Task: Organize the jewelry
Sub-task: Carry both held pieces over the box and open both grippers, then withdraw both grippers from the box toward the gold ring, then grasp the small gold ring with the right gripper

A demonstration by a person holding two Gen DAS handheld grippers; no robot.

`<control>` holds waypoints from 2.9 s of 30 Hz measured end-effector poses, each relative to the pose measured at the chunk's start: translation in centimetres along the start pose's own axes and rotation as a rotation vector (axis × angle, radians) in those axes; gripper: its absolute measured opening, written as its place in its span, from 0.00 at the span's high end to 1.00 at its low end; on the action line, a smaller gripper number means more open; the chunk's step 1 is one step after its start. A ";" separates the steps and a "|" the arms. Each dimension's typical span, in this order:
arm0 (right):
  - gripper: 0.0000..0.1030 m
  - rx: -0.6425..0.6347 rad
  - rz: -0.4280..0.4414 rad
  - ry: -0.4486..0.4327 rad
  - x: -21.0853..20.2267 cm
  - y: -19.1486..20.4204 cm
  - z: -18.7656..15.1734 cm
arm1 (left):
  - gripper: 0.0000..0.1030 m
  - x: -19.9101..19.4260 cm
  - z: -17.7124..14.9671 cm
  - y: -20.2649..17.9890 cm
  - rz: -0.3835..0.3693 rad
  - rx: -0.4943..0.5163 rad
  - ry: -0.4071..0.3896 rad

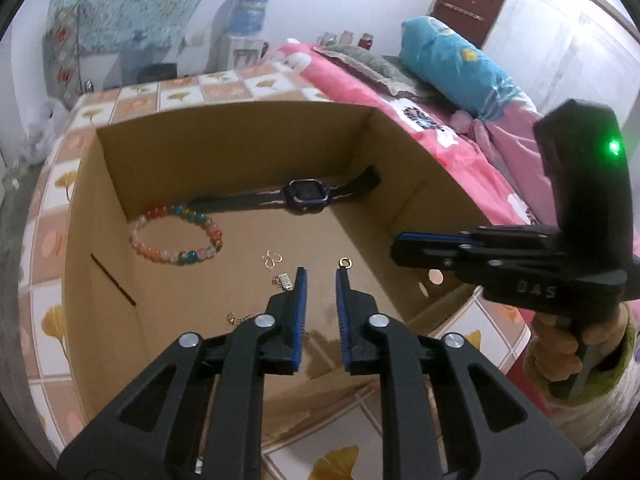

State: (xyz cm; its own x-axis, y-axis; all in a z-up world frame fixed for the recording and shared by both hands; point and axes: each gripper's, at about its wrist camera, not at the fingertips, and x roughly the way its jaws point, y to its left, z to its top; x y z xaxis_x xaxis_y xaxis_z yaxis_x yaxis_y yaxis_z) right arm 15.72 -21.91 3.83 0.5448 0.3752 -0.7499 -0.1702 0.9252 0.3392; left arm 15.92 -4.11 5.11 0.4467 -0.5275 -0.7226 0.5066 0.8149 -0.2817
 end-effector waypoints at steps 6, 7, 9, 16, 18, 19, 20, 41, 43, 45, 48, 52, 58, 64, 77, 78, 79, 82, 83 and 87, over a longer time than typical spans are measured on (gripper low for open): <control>0.84 0.017 -0.010 -0.023 -1.3 -0.7 -0.1 | 0.74 -0.6 -0.3 1.0 0.011 -0.040 -0.020; 0.84 0.018 -0.011 -0.029 -1.5 -0.7 -0.1 | 0.73 -0.7 -0.3 1.1 0.011 -0.043 -0.023; 0.81 0.022 -0.012 -0.040 -2.0 -0.8 -0.1 | 0.69 -1.1 -0.3 1.4 0.016 -0.051 -0.030; 0.65 0.037 -0.002 -0.114 -4.8 -1.0 -0.6 | 0.58 -2.9 -1.1 0.9 0.031 -0.056 -0.065; 0.65 0.039 0.000 -0.147 -6.0 -1.2 -0.9 | 0.52 -3.9 -1.6 0.4 0.038 -0.044 -0.089; 0.65 0.041 0.004 -0.166 -6.7 -1.3 -1.1 | 0.50 -4.4 -1.8 0.2 0.044 -0.038 -0.101; 0.65 0.043 0.007 -0.182 -7.1 -1.4 -1.4 | 0.48 -5.0 -2.2 -0.1 0.052 -0.028 -0.116; 0.53 0.133 -0.031 -0.180 -9.3 -3.5 -11.6 | 0.17 -6.1 -11.9 -4.8 0.232 0.148 -0.040; 0.53 0.117 -0.077 -0.142 -7.9 -3.0 -12.3 | 0.17 -4.6 -12.3 -4.5 0.280 0.134 0.016; 0.54 0.103 -0.127 -0.108 -6.8 -2.6 -13.1 | 0.17 -3.5 -12.6 -4.1 0.300 0.116 0.056; 0.54 0.093 -0.185 -0.056 -4.5 -2.1 -13.8 | 0.17 -1.9 -13.1 -3.3 0.325 0.068 0.105; 0.60 0.076 -0.189 -0.024 -2.5 -1.5 -14.3 | 0.17 -0.7 -13.6 -3.0 0.354 0.050 0.138; 0.68 -0.031 -0.231 -0.023 -1.1 -0.7 -14.1 | 0.17 -0.1 -14.1 -2.9 0.345 0.047 0.149; 0.72 -0.125 -0.229 -0.017 -0.2 -0.4 -13.9 | 0.15 0.1 -14.1 -2.7 0.335 0.049 0.151; 0.72 -0.083 -0.156 0.019 0.4 -0.6 -14.4 | 0.13 1.0 -14.0 -3.1 0.345 0.068 0.154; 0.72 -0.076 -0.142 0.022 0.4 -0.7 -14.5 | 0.13 1.0 -14.0 -3.1 0.345 0.069 0.154; 0.72 -0.070 -0.129 0.023 0.3 -0.7 -14.6 | 0.13 1.0 -14.1 -3.2 0.345 0.068 0.154; 0.72 -0.074 -0.133 0.019 0.2 -0.5 -14.6 | 0.13 0.9 -14.0 -3.1 0.345 0.070 0.154; 0.72 -0.076 -0.140 0.012 0.1 -0.5 -14.5 | 0.13 0.9 -14.0 -3.1 0.345 0.070 0.154; 0.72 -0.067 -0.153 0.007 0.2 -1.0 -14.1 | 0.13 1.1 -14.3 -3.3 0.346 0.073 0.154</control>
State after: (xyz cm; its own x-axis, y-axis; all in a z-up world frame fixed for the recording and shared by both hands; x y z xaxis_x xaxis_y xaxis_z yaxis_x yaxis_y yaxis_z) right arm 4.43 -21.94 -4.65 0.5626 0.2299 -0.7942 -0.1404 0.9732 0.1822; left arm 4.24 -3.93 -3.78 0.4872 -0.1777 -0.8550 0.3992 0.9161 0.0371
